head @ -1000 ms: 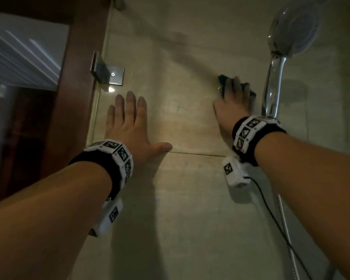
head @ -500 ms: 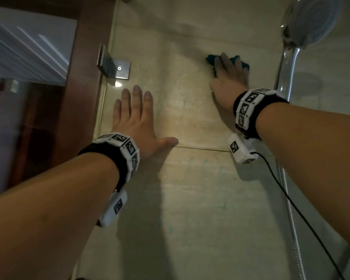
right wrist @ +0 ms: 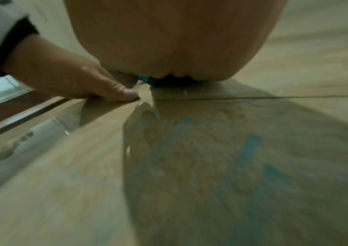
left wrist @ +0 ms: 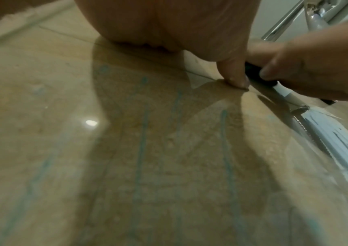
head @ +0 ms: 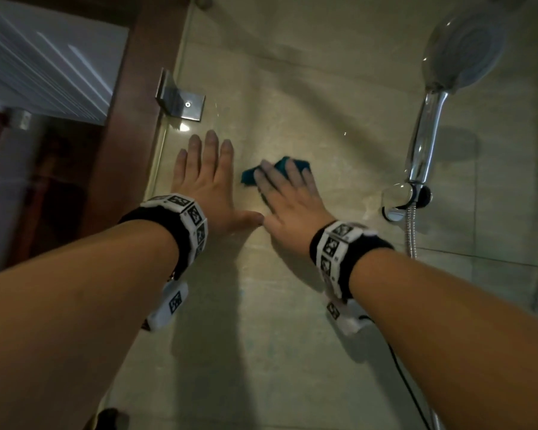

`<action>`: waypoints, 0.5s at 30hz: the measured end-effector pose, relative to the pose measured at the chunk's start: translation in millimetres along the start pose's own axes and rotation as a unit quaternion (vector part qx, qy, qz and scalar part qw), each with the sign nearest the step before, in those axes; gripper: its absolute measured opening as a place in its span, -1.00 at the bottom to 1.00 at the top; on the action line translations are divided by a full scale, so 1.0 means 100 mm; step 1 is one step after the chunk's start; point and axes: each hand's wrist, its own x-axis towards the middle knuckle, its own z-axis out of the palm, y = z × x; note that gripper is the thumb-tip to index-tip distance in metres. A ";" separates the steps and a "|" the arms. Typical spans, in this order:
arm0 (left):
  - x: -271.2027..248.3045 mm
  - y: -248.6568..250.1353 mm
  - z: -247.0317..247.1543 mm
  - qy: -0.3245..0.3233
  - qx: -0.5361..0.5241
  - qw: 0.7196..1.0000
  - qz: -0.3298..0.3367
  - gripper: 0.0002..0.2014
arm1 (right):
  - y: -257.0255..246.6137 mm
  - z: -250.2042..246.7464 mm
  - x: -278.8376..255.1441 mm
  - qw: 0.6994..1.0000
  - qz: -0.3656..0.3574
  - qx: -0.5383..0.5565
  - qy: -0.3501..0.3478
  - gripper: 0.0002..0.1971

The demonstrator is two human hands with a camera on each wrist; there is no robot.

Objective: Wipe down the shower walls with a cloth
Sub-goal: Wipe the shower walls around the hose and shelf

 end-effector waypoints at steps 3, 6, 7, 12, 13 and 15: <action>0.00 -0.01 -0.02 -0.015 -0.002 1.000 0.000 0.47 | 0.16 0.05 -0.17 0.998 -0.064 0.004 -0.026 -0.18; 0.01 -0.02 -0.04 -0.025 -0.004 1.000 0.003 0.49 | 0.43 0.02 -0.09 0.999 -0.045 -0.013 0.004 -0.19; 0.01 -0.03 -0.04 -0.028 -0.006 1.000 0.004 0.50 | 0.55 -0.02 0.01 1.000 0.008 -0.014 0.020 -0.22; 0.03 -0.04 -0.03 -0.027 -0.005 1.000 0.008 0.51 | 1.10 -0.44 0.56 0.957 0.248 0.106 0.104 -0.41; 0.03 -0.04 -0.03 -0.030 -0.004 1.000 0.008 0.51 | 1.15 -0.49 0.66 0.951 0.252 0.139 0.110 -0.44; 0.04 -0.04 -0.02 -0.031 -0.001 0.999 0.006 0.51 | 1.17 -0.56 0.83 0.932 0.259 0.220 0.126 -0.44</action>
